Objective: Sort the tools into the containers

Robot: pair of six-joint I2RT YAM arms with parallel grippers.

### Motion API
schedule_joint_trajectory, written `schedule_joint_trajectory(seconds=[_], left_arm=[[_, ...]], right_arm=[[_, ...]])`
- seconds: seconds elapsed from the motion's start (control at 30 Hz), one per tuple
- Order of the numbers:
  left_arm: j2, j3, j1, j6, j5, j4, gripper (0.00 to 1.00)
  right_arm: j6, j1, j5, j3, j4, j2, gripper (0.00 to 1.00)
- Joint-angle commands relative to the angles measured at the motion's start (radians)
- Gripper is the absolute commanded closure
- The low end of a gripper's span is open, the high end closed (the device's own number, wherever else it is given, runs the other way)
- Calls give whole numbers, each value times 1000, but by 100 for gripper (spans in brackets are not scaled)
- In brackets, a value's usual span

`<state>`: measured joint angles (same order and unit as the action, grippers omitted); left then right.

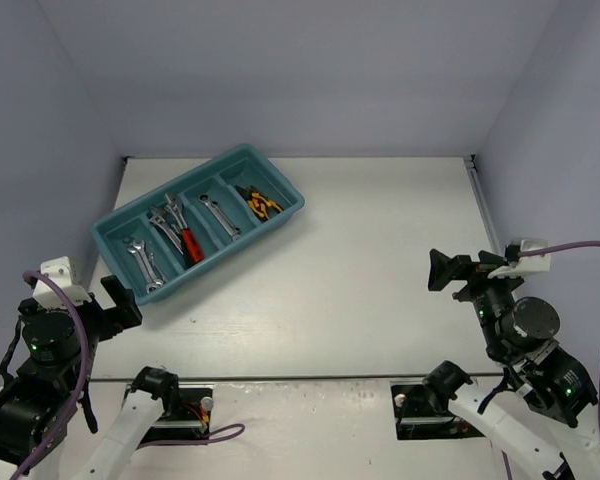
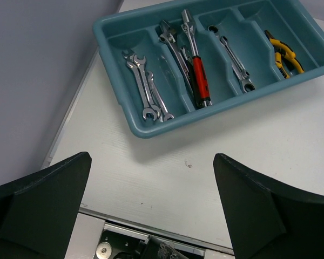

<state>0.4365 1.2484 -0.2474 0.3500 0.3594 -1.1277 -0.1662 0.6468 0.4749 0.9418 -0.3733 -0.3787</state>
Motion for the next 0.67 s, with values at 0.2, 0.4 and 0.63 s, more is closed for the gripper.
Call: schedule_joint_trajectory(seconds=[0.2, 0.4, 0.63], left_arm=[[26, 1, -1, 111, 1, -4, 3], [16, -7, -1, 125, 13, -41, 3], [-19, -10, -1, 171, 10, -86, 3]], right_arm=[[-10, 1, -31, 27, -37, 36, 0], [-21, 1, -9, 31, -42, 38, 0], [-19, 1, -25, 38, -55, 43, 0]])
